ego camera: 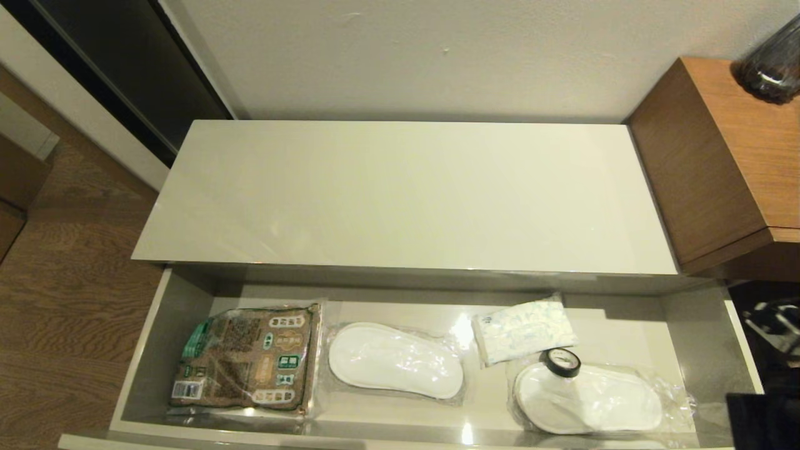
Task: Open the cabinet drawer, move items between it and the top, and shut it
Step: Take out the tissue from the drawer
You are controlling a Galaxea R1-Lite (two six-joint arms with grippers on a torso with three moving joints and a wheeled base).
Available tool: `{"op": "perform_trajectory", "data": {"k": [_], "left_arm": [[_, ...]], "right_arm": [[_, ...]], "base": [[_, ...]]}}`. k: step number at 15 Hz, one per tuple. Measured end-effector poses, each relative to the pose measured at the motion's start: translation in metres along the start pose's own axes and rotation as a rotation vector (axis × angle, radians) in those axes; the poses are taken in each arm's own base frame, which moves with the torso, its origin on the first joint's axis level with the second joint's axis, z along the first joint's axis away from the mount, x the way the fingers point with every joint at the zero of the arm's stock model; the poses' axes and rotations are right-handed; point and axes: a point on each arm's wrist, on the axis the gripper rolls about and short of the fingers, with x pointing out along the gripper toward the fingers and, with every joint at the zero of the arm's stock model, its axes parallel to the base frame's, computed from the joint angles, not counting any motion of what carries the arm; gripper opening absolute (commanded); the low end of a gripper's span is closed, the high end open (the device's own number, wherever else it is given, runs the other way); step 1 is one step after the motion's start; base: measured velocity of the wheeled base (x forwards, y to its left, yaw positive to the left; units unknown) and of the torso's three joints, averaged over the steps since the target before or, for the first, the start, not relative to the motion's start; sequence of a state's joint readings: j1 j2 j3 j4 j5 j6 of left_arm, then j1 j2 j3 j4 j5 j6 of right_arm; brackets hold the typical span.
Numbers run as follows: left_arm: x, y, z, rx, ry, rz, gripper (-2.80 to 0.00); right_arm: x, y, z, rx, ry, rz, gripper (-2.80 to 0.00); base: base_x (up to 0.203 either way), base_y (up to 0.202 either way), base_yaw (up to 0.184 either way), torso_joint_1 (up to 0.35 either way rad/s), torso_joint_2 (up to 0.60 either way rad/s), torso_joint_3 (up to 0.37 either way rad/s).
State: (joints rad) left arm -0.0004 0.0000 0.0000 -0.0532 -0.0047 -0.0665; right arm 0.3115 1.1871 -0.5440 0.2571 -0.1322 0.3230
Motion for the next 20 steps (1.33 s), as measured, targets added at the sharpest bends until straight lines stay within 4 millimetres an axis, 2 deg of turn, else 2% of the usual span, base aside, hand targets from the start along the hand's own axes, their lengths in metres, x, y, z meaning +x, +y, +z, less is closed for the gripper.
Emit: {"op": "perform_trajectory", "data": {"k": [1, 3, 5, 7, 10, 12, 14, 17, 20], "left_arm": [[0.000, 0.000, 0.000, -0.006, 0.000, 0.000, -2.80], [0.000, 0.000, 0.000, -0.033, 0.000, 0.000, -2.80], [0.000, 0.000, 0.000, -0.096, 0.002, -0.001, -2.80], [0.000, 0.000, -0.001, -0.243, 0.009, 0.000, -2.80], [0.000, 0.000, -0.002, -0.637, 0.018, 0.006, -2.80], [0.000, 0.000, -0.002, -0.963, 0.014, 0.010, -2.80], [0.000, 0.000, -0.001, -1.196, 0.006, 0.011, -2.80], [0.000, 0.000, -0.001, -1.249, 0.005, 0.011, -2.80], [0.000, 0.000, -0.001, -1.249, 0.005, 0.012, -2.80]], "right_arm": [[0.016, 0.007, 0.013, 0.013, 0.038, -0.026, -2.80], [0.037, 0.022, 0.039, 0.022, 0.122, -0.076, -2.80], [0.047, 0.037, 0.066, 0.021, 0.175, -0.108, -2.80], [0.053, 0.050, 0.083, 0.010, 0.233, -0.154, -2.80], [0.058, 0.054, 0.087, -0.042, 0.323, -0.210, -2.80], [0.058, 0.047, 0.085, -0.049, 0.394, -0.253, -2.80], [0.056, 0.040, 0.086, -0.061, 0.438, -0.275, -2.80], [0.052, 0.020, 0.094, -0.198, 0.461, -0.259, -2.80], [0.049, 0.013, 0.096, -0.251, 0.455, -0.247, -2.80]], "base": [[0.000, 0.000, 0.000, 0.000, 0.00, 0.000], [0.000, 0.000, 0.000, 0.000, 0.00, 0.000], [0.000, 0.000, 0.000, 0.000, 0.00, 0.000], [0.000, 0.000, 0.000, 0.000, 0.00, 0.000], [0.000, 0.000, 0.000, 0.000, 0.00, 0.000], [0.000, 0.000, 0.000, 0.000, 0.00, 0.000], [0.000, 0.000, 0.000, 0.000, 0.00, 0.000], [0.000, 0.000, 0.000, 0.000, 0.00, 0.000], [0.000, 0.000, 0.000, 0.000, 0.00, 0.000]]}}
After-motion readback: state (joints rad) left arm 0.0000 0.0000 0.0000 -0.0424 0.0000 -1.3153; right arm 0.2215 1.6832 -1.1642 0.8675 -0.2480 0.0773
